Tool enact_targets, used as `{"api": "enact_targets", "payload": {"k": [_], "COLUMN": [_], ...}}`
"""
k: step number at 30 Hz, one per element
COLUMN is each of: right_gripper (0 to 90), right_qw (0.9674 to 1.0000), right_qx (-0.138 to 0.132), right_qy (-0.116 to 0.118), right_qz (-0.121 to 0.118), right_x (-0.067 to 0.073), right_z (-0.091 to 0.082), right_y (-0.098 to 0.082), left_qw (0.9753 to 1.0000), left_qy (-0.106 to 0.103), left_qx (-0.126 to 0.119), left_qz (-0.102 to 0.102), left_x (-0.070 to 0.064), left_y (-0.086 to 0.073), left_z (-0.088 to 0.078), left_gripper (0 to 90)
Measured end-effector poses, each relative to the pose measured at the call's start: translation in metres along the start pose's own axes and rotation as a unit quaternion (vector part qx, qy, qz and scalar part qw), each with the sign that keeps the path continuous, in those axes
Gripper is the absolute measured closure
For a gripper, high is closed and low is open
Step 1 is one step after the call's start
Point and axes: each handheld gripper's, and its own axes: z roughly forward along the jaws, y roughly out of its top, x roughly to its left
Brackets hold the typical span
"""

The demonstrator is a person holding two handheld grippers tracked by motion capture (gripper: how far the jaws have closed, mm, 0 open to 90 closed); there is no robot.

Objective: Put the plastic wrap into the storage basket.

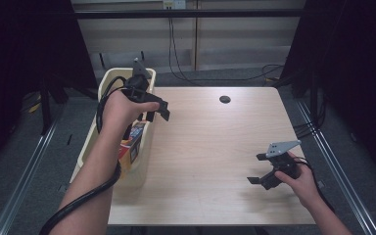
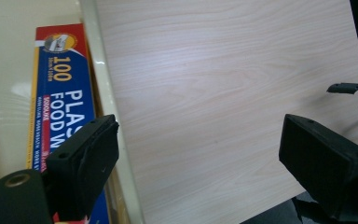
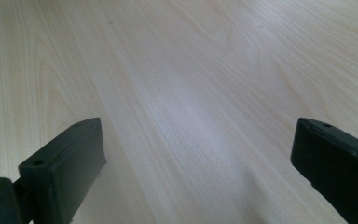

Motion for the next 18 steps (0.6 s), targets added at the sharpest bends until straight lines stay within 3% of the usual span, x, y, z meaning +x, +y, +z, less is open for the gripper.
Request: {"api": "enact_targets", "payload": {"k": [9, 18], "right_gripper": [2.4, 2.5], "right_qw": [1.0000, 1.0000], "right_qx": [-0.001, 0.000], "right_qy": [0.000, -0.001], "right_qz": [-0.001, -0.003], "right_x": [0.000, 0.001], "right_z": [0.000, 0.000], "right_y": [0.000, 0.000], "left_qw": [0.9995, 0.9988], "left_qy": [-0.009, -0.025], "left_qx": [0.001, 0.008], "left_qz": [0.029, 0.042], "left_x": [-0.014, -0.022], "left_y": [0.001, -0.002], "left_z": [0.007, 0.020], "left_gripper": [11.7, 11.6]}}
